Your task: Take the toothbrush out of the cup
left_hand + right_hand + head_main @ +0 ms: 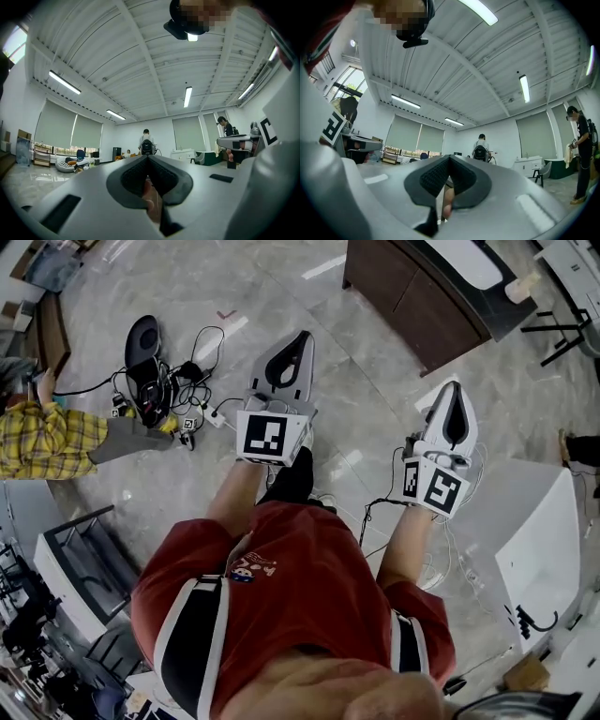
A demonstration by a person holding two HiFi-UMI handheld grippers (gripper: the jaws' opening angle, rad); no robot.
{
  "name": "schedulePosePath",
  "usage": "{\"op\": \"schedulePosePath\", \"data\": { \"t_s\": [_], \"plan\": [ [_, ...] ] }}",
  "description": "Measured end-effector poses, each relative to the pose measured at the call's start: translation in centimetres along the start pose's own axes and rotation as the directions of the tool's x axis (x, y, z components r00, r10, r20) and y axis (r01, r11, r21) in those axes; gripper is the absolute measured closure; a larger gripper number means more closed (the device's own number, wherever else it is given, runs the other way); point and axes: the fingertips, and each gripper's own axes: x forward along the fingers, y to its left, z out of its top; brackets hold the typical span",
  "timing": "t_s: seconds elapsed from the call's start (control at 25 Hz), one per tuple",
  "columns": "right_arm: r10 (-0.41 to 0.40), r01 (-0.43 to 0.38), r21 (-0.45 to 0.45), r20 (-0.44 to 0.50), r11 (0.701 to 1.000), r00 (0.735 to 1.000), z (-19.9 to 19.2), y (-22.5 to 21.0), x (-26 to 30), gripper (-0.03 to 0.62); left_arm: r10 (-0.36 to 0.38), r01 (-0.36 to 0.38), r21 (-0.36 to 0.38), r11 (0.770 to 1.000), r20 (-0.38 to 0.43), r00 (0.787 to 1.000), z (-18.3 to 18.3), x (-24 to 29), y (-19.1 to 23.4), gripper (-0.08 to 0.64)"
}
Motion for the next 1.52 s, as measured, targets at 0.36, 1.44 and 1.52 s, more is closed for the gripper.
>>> {"op": "schedulePosePath", "data": {
  "t_s": [0.36,1.44,1.52],
  "plan": [
    [0.025,-0.027,-0.036,-0.054,0.999,0.998,-1.6,3.3,10.3,0.584,0.005,-0.005,-0.027,1.000,-0.016,1.000,-0.8,6.9,7.6,0.555],
    [-0.112,0.112,0.022,-0.013,0.993,0.994,-5.1,-4.5,25.5,0.584,-0.122,0.121,0.030,0.992,0.025,0.992,-0.2,26.5,8.5,0.555],
    [-0.132,0.132,0.029,-0.009,0.991,0.991,-5.7,-6.4,27.1,0.584,-0.132,0.131,0.037,0.991,0.021,0.991,-0.3,29.1,7.7,0.555]
  ]
}}
